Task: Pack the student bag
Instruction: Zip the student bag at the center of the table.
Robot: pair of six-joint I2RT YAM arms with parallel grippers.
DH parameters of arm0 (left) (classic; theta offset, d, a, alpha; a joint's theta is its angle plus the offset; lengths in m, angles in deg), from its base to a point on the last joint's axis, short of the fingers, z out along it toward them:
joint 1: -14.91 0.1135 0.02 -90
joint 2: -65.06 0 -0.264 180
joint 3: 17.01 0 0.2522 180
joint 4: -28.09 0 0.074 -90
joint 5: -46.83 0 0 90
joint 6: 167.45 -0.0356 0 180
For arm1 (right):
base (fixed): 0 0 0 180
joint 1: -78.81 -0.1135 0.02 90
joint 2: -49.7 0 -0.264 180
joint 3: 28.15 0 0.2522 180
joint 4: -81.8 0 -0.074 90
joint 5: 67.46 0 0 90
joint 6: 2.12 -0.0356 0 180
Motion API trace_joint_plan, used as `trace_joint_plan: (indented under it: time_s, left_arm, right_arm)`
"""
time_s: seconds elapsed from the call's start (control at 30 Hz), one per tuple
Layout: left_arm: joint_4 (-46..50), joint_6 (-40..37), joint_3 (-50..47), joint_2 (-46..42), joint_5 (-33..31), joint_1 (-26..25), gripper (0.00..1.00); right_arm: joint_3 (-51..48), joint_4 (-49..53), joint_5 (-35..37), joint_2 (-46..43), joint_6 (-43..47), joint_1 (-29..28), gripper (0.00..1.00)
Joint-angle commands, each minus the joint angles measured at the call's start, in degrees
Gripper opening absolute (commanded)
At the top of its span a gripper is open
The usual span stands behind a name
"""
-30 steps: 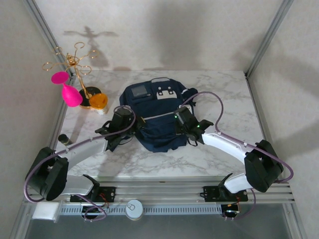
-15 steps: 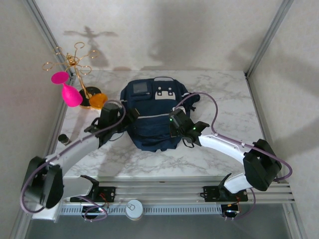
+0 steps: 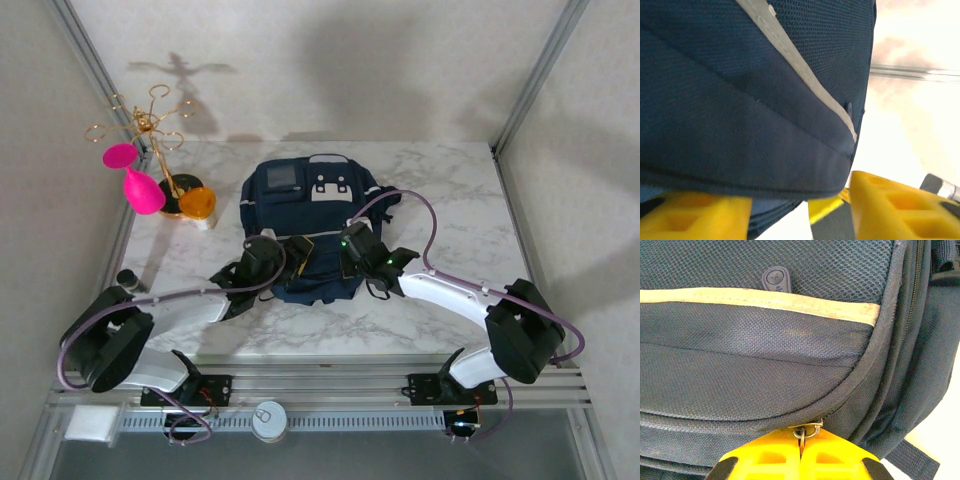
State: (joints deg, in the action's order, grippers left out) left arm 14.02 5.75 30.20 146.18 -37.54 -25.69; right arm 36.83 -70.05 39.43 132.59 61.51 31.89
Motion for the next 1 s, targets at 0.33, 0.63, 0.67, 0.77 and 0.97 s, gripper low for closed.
trace_joint_plan:
  time_s: [0.33,0.63,0.67,0.77,0.97]
  left_arm:
    - [0.1,1.5,2.9,5.1,-7.1,1.9,0.0]
    - [13.2,-12.0,1.1,-2.0,-3.9,9.2,0.0]
    - [14.8,-13.3,1.2,-2.4,-3.1,10.4,0.0]
    - [17.7,-17.3,1.9,-2.9,-2.0,12.4,0.0]
    - [22.8,-22.3,5.8,-1.6,-1.4,13.3,0.0]
  right_arm:
    - [-1.1,0.7,5.1,-2.0,-0.5,1.7,0.0]
    - [-0.8,3.3,6.9,-4.2,2.0,12.0,0.0]
    - [-0.4,3.2,7.0,-4.1,2.3,13.2,0.0]
    - [1.4,2.9,7.3,-2.7,2.2,16.5,0.0]
    - [6.3,2.0,6.5,1.5,2.5,19.3,0.0]
